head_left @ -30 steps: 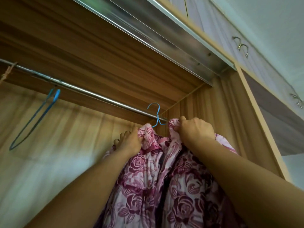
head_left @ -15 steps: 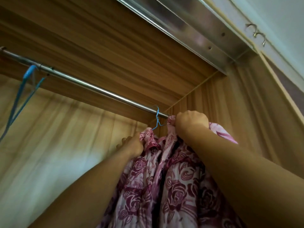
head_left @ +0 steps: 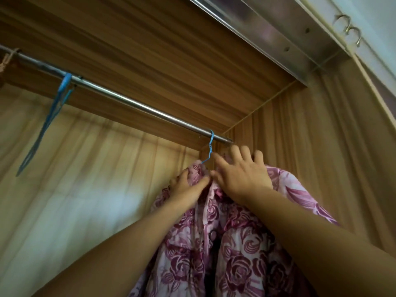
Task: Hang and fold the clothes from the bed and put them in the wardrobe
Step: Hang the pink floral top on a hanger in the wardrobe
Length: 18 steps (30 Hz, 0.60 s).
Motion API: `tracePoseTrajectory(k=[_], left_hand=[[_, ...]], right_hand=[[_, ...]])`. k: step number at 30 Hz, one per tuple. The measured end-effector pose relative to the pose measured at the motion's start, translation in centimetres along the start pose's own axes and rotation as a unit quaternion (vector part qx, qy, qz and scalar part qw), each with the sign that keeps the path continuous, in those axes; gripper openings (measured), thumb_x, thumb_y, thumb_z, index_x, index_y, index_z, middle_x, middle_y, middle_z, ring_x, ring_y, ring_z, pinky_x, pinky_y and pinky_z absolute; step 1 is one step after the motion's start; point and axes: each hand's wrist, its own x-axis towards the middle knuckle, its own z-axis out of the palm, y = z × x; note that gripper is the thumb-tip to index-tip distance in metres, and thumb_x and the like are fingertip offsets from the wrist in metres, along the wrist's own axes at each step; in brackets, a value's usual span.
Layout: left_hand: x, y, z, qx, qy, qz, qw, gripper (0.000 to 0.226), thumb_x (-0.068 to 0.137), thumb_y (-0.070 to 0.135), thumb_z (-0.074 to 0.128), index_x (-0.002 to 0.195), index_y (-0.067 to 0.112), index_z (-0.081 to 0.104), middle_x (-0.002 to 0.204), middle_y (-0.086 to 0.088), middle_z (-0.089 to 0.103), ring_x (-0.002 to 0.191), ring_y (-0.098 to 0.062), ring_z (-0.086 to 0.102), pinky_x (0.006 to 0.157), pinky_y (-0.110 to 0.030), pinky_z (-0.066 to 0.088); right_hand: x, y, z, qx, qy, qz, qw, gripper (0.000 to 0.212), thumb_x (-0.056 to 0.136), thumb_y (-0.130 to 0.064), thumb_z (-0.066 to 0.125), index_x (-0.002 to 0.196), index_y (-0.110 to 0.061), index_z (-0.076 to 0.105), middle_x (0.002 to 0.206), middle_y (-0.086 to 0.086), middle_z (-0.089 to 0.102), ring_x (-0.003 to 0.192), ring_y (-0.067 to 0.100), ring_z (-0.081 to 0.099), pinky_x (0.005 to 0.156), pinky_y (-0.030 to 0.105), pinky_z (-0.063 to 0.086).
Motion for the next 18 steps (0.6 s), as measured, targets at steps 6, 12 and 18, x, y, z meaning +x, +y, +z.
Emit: tracePoseTrajectory(k=[6,12,18], left_hand=[[-0.6,-1.0,-2.5,0.043,0.047,0.04,0.997,0.036,0.088,0.006,0.057,0.12,0.019,0.067,0.113,-0.007,0.073,0.108,-0.029,0.066,0.094,-0.04,0.051],[-2.5,-1.2,-2.9,0.124,0.042,0.109,0.985,0.022,0.089,0.007,0.054,0.105,0.012,0.069,0.095,-0.012,0.073,0.093,-0.034,0.067,0.078,-0.039,0.052],[-3.8,-2.3,-3.7,0.11,0.049,0.142,0.983,0.023,0.088,0.003,0.057,0.103,0.016,0.069,0.091,-0.005,0.073,0.085,-0.025,0.066,0.072,-0.03,0.045]], right_hand=[[-1.7,-0.7,0.1,-0.006,-0.153,-0.099,0.983,0.051,0.082,-0.048,0.043,0.13,-0.04,0.058,0.149,0.011,0.034,0.137,0.043,0.024,0.112,0.062,0.012],[-2.6,-3.3,-0.6,0.063,-0.102,-0.072,0.99,0.032,0.091,-0.02,0.047,0.119,-0.016,0.062,0.121,0.008,0.056,0.115,0.035,0.048,0.098,0.044,0.039],[-3.8,-6.4,0.0,0.288,-0.091,0.044,0.952,0.037,0.079,-0.007,0.057,0.116,-0.009,0.062,0.117,0.012,0.057,0.111,0.037,0.053,0.086,0.04,0.044]])
